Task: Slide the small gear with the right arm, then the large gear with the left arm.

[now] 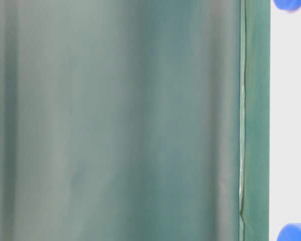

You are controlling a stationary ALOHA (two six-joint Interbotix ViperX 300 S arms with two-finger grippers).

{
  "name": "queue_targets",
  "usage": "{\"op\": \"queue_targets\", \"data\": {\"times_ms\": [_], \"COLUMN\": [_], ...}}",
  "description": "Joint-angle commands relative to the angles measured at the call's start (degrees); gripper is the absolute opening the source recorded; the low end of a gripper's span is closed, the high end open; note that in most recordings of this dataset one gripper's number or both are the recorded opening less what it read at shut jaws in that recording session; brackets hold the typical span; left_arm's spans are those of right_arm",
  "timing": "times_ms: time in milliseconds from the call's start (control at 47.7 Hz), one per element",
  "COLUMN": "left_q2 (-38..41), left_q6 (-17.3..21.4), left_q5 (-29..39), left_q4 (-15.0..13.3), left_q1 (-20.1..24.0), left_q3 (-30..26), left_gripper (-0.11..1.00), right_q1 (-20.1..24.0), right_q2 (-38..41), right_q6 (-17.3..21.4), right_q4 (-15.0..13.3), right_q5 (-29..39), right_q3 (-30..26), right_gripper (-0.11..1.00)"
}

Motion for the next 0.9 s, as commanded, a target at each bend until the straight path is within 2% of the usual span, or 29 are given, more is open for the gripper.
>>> {"op": "queue_targets", "data": {"times_ms": [0,273,755,881], "left_q2": [0.6,0.6,0.6,0.6], "left_q6": [-0.1,-0.1,0.0,0.0], "left_q5": [-0.5,-0.4,-0.5,-0.5], "left_q4": [-0.1,-0.1,-0.1,-0.1], "left_q1": [-0.1,-0.1,-0.1,-0.1], "left_q3": [-1.1,-1.1,-1.1,-1.1], "left_gripper": [0.00,0.00,0.00,0.00], "right_q1": [-0.2,-0.2,-0.2,-0.2], "right_q2": [-1.5,-3.6,-4.4,-6.1], "right_q6": [1.2,2.7,2.6,2.5], "right_q4": [0.2,0.2,0.2,-0.8], "right_q5": [1.3,2.3,4.0,4.4], "right_q3": [4.3,4.7,4.1,3.3], "right_gripper": [0.50,0.50,0.50,0.50]}}
